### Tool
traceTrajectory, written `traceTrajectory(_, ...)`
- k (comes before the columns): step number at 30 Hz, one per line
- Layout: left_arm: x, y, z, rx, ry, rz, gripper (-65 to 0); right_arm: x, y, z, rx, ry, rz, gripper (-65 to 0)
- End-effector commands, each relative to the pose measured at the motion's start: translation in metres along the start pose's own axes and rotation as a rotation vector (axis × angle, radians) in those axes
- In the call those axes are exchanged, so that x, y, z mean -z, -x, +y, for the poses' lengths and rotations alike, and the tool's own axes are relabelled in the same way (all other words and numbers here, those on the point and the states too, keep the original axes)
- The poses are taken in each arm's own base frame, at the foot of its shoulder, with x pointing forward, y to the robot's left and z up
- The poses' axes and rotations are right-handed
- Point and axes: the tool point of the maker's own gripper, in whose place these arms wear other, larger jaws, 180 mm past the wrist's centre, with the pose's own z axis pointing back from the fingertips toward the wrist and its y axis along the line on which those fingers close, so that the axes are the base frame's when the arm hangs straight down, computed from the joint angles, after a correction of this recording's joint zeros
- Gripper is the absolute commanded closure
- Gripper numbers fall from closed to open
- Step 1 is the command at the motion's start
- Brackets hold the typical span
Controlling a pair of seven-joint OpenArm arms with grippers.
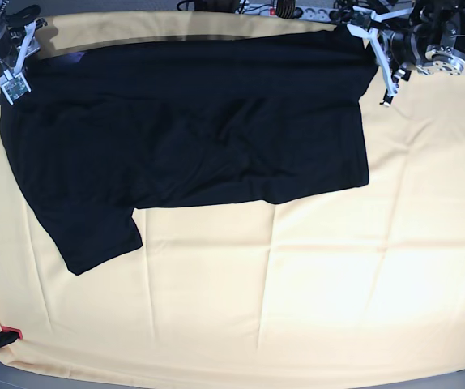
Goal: Fold the T-shirt properly
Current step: 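Adjust the left gripper's grip on the shirt's shoulder edge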
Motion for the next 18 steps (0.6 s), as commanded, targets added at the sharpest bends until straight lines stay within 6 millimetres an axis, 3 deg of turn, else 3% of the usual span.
traceTrajectory(1,-0.006,0.008,0.003,0.023,-0.008,0.035,0.0,-0.003,-0.003,-0.002,-0.019,-0.003,-0.009,-40.5)
traceTrajectory(6,-0.014,0.024,-0.008,0.069,0.052,0.087,0.0,-0.006,-0.006,0.034,-0.032,-0.204,-0.029,-40.5)
traceTrajectory(11,-0.021,0.037,-0.012,0.086,0.077,0.128,0.0,-0.007,-0.007,0.035,-0.025,-0.206,-0.031,-40.5)
traceTrajectory(17,-0.02,0.024,-0.007,0.033,0.043,0.072,-0.5,-0.007,-0.004,0.038,-0.041,-0.227,-0.018,-40.5)
traceTrajectory(18,-0.02,0.024,-0.006,0.021,0.038,0.068,-7.2,-0.008,-0.003,0.04,-0.046,-0.235,-0.011,-40.5)
